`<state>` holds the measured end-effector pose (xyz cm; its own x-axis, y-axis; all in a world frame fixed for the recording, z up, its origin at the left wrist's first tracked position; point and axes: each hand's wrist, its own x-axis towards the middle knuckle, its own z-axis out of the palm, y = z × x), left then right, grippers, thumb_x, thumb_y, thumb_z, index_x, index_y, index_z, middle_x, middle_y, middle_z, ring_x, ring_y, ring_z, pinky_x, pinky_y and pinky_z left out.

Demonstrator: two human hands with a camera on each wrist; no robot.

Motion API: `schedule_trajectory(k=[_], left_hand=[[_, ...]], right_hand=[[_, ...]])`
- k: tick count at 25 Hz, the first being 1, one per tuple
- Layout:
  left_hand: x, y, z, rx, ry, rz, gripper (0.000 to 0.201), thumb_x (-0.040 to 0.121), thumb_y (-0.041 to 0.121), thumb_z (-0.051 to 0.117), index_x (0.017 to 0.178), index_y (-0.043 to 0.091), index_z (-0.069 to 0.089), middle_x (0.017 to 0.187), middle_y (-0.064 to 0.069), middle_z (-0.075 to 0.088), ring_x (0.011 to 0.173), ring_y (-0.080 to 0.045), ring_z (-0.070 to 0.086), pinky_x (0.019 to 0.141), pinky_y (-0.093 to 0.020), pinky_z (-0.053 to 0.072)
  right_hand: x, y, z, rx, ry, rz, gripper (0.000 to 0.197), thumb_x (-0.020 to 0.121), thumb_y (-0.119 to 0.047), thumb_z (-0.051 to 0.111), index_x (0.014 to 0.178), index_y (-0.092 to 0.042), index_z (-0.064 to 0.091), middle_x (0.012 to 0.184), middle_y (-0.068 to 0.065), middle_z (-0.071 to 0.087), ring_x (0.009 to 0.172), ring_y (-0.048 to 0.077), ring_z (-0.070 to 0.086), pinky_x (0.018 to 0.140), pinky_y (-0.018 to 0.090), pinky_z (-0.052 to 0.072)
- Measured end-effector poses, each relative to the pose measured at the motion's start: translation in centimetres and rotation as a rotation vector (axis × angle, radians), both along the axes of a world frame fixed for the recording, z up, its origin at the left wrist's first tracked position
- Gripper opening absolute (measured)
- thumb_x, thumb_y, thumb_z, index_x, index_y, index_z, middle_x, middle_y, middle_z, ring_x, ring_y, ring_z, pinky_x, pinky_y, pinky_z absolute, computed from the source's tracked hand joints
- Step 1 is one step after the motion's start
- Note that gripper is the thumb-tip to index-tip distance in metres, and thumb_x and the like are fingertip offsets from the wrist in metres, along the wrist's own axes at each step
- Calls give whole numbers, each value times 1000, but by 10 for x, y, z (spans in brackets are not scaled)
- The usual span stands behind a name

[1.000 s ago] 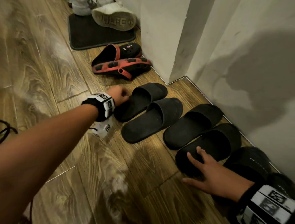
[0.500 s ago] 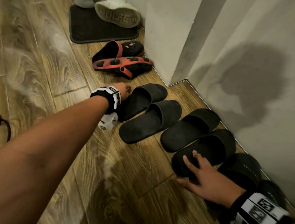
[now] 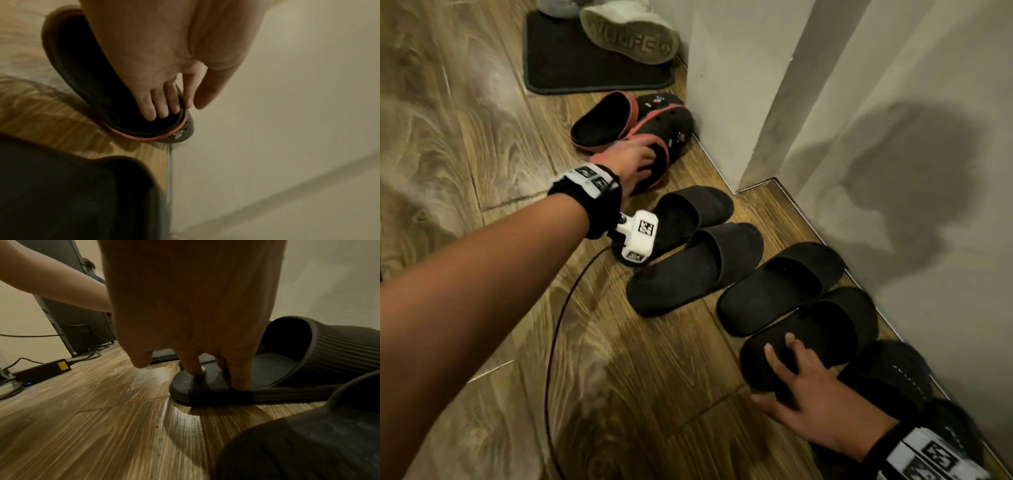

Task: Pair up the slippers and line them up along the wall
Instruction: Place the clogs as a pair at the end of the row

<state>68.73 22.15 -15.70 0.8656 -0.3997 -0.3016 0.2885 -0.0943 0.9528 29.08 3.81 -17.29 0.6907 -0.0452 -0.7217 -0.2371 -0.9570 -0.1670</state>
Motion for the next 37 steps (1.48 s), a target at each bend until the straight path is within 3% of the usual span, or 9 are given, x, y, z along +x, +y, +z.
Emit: schedule_trajectory(k=[3,6,11,14,18,24,28,33,37], left_hand=[[13,23,17,-196,318,119,19,97,16,39,95,10,57,89,-6,52,89,-19,56,95,-30,43],[15,35,21,-130,393,114,18,97,26,43,96,11,52,93,-10,50,89,-28,57,97,-38,43],[12,28,5,254,124,97,15,96,25,46,100,12,51,82,-8,52,67,-22,53,70,-35,48],[17,33,-5,715,-207,161,32,93,23,50,118,3,54,112,-21,65,102,-37,63,90,-41,51],[32,37,-1,882,-437,148,36,86,12,56,120,-1,52,128,-24,54,116,-39,54,98,-41,42],[53,41,-4,1023,-502,-1,27,88,16,53,83,-8,64,85,-30,60,96,-46,62,89,-45,48],[61,29,-10,1138,-471,74,44,89,29,50,117,-5,59,132,-32,49,129,-44,40,111,-47,29],[90,-6,13,1021,-486,-80,43,92,25,45,112,-7,64,132,-34,51,126,-46,44,108,-45,38],[95,-22,11,924,-341,-128,56,93,38,50,129,-4,56,144,-25,45,133,-41,41,113,-41,33]], right_hand=[[0,1,-2,-5,22,12,107,64,-96,12,151,-36,-7,160,11,-23,149,30,-10,119,39,8],[2,2,-1,-15,44,20,110,62,-97,13,151,-36,-10,159,12,-25,148,31,-12,119,39,6],[3,0,-1,-8,62,9,111,60,-98,15,150,-37,-11,159,10,-27,148,30,-13,120,40,7],[3,1,-2,0,63,11,111,60,-98,15,150,-38,-13,158,8,-29,148,29,-15,119,39,6],[5,-1,-1,16,64,1,111,60,-99,15,149,-40,-13,158,8,-30,148,29,-16,118,37,3],[8,5,4,24,61,0,110,66,-95,23,150,-35,-13,156,12,-33,147,30,-20,118,38,3],[10,5,4,23,72,-27,110,65,-96,27,150,-38,-12,157,10,-32,147,30,-21,120,43,3],[17,12,9,7,143,-42,111,68,-92,32,151,-32,-12,156,13,-31,146,31,-24,120,45,3],[33,23,16,-125,207,-27,71,100,-45,36,153,-26,-7,158,19,-23,146,38,-17,119,41,-1]])
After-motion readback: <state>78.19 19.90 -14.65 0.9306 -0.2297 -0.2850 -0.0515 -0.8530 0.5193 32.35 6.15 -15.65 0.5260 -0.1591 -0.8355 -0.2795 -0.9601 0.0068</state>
